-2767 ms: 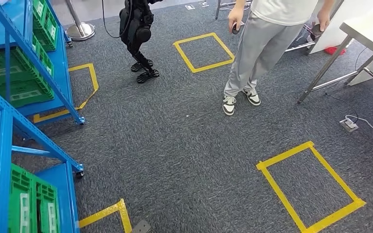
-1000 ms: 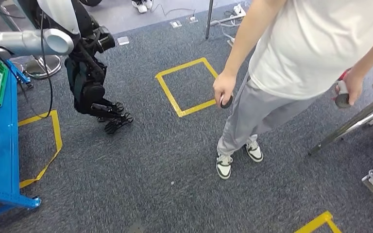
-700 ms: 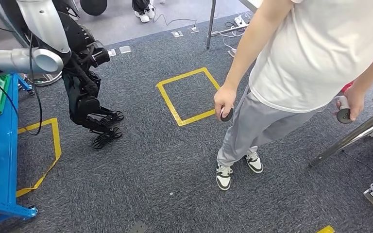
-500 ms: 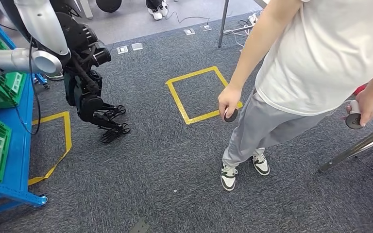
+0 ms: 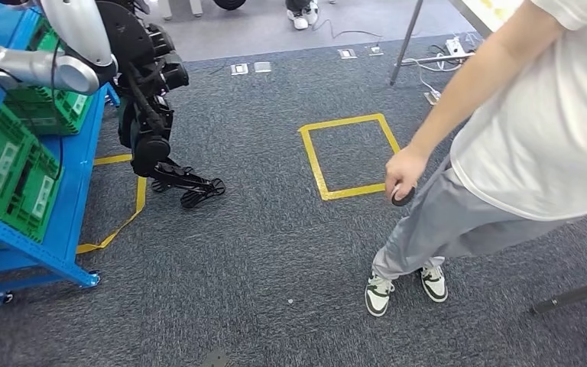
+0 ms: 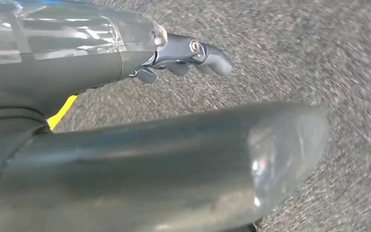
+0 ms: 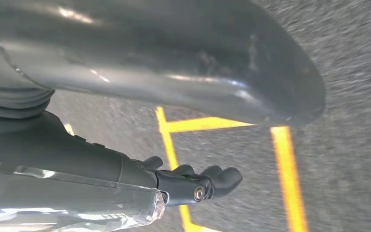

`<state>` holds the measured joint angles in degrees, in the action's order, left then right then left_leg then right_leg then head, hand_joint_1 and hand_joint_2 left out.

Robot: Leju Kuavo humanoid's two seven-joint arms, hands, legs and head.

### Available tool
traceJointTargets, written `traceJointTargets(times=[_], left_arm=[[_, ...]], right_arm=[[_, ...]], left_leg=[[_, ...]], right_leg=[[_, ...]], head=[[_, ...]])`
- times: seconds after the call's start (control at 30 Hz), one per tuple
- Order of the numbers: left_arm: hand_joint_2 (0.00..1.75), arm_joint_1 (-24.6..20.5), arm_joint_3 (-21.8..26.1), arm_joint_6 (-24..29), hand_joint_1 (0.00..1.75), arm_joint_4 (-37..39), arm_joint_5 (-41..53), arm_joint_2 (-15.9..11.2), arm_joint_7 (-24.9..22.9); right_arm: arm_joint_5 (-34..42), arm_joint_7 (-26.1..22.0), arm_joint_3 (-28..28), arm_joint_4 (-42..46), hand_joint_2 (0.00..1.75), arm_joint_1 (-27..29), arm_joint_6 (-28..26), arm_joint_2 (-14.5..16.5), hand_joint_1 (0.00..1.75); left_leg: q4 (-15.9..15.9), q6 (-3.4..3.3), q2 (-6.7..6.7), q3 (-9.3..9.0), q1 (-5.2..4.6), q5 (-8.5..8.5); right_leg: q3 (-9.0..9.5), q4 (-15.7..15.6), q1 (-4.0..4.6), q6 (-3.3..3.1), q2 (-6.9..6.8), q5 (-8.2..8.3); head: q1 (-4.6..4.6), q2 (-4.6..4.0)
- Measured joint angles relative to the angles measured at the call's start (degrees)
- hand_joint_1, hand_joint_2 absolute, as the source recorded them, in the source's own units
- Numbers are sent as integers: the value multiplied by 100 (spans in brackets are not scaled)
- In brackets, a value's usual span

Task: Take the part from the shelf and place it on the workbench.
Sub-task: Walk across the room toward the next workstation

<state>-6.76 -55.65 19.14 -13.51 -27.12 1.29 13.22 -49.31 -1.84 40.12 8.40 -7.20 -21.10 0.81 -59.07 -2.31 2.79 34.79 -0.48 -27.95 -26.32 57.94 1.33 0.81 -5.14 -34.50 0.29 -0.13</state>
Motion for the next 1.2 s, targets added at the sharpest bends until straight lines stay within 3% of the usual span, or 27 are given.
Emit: traceJointTargets(times=[0.07,0.13,0.17,0.2,0.23,0.3,0.37,0.43,0.5,0.57,0.63,0.67,0.7,0.73,0.8,0.87,0.93,1.0,1.07,1.13,1.17,1.2], left_arm=[[0,-18,0,-10,0,-1,1,10,1],[0,-10,0,-11,0,-1,2,19,1],[0,4,0,-10,0,-1,2,21,0],[0,17,0,-10,0,0,1,21,-1],[0,25,0,-10,0,1,-3,22,-1],[0,22,0,-2,0,1,-19,24,0],[0,17,0,14,0,0,-33,24,1],[0,31,0,27,0,1,-38,24,-1],[0,39,0,37,0,3,-42,23,-8],[0,16,0,42,0,3,-41,26,-16],[0,-2,-1,45,0,3,-39,35,-19],[0,0,-1,50,0,3,-38,39,-19],[0,3,-2,57,0,3,-38,42,-19],[0,5,-2,69,0,3,-41,42,-18],[0,-6,-2,92,0,3,-46,41,-17],[0,-21,-2,102,0,3,-49,48,-18],[0,-19,-2,103,0,3,-52,55,-20],[0,-19,-2,106,0,3,-55,57,-21],[0,-37,-2,109,0,3,-56,65,-21],[0,-45,-2,109,0,3,-58,75,-20],[0,-43,-2,108,0,4,-61,76,-20],[0,-39,-2,108,0,5,-65,77,-21]], right_arm=[[4,-19,0,-1,0,15,-2,-13,0],[0,-15,1,-3,0,26,6,-27,0],[-3,-4,1,-5,0,24,15,-28,0],[-8,17,1,-7,0,19,26,-28,0],[-16,44,1,-9,0,12,36,-28,0],[-33,113,1,-9,0,6,54,-30,0],[-43,167,1,-7,0,-8,76,-33,0],[-44,199,2,-5,0,-28,97,-37,0],[-50,220,3,-4,0,-37,119,-34,0],[-59,230,3,-4,0,-21,139,-34,0],[-59,237,3,-4,0,9,155,-42,0],[-56,241,3,-5,0,13,162,-48,0],[-51,241,3,-5,0,9,167,-54,0],[-43,242,3,-4,0,1,169,-57,0],[-21,242,3,-3,0,-14,169,-59,0],[-19,243,3,-2,0,-22,169,-67,0],[-41,252,3,-2,0,-34,175,-70,0],[-77,271,3,-1,0,-44,189,-65,0],[-119,293,3,-2,0,-35,207,-69,0],[-149,323,3,-5,0,-10,230,-77,0],[-158,338,3,-8,0,2,239,-78,0],[-165,350,3,-10,0,7,247,-77,0]], left_leg=[[9,-29,-208,2,33,18],[8,-34,-411,-1,51,24],[7,-33,-502,-8,60,25],[5,-25,-586,-19,68,27],[4,-11,-665,-32,77,30],[-3,46,-805,-33,90,42],[-9,134,-905,23,101,74],[1,226,-964,82,121,115],[-121,271,-679,162,112,13],[-647,278,-309,406,96,-330],[-1340,292,-252,712,103,-655],[-1512,296,-255,772,104,-691],[-1481,295,-250,725,103,-622],[-1226,285,-221,555,100,-463],[-483,250,-97,98,82,-183],[-65,205,-17,-141,55,-140],[-17,154,-64,-150,40,-165],[4,100,-146,-145,55,-146],[16,53,-242,-141,74,-125],[15,27,-364,-135,68,-116],[14,22,-434,-136,62,-114],[13,19,-508,-141,56,-111]], right_leg=[[-276,666,-67,83,354,-359],[-628,1380,-125,142,482,-608],[-712,1500,-152,163,495,-569],[-703,1397,-180,180,508,-411],[-605,1087,-208,194,544,-160],[-352,341,-259,204,759,265],[-231,-50,-271,161,922,362],[-227,-123,-255,76,873,357],[-220,-174,-241,-23,767,415],[-216,-212,-211,-94,618,450],[-226,-210,-179,-112,446,449],[-228,-207,-167,-114,369,446],[-227,-203,-159,-111,300,443],[-222,-197,-152,-102,247,436],[-216,-164,-133,-58,173,402],[-224,-127,-112,-2,118,368],[-217,-121,-113,47,53,356],[-244,-14,-131,106,130,244],[-456,495,-148,158,342,-80],[-797,1262,-153,175,457,-413],[-908,1494,-153,171,474,-453],[-931,1518,-153,158,487,-374]], head=[[13,0],[33,0],[40,0],[44,0],[45,0],[50,0],[52,0],[44,0],[21,0],[-13,0],[-30,0],[-32,0],[-32,0],[-32,0],[-34,0],[-22,0],[-5,0],[3,0],[16,0],[29,0],[32,0],[34,0]])
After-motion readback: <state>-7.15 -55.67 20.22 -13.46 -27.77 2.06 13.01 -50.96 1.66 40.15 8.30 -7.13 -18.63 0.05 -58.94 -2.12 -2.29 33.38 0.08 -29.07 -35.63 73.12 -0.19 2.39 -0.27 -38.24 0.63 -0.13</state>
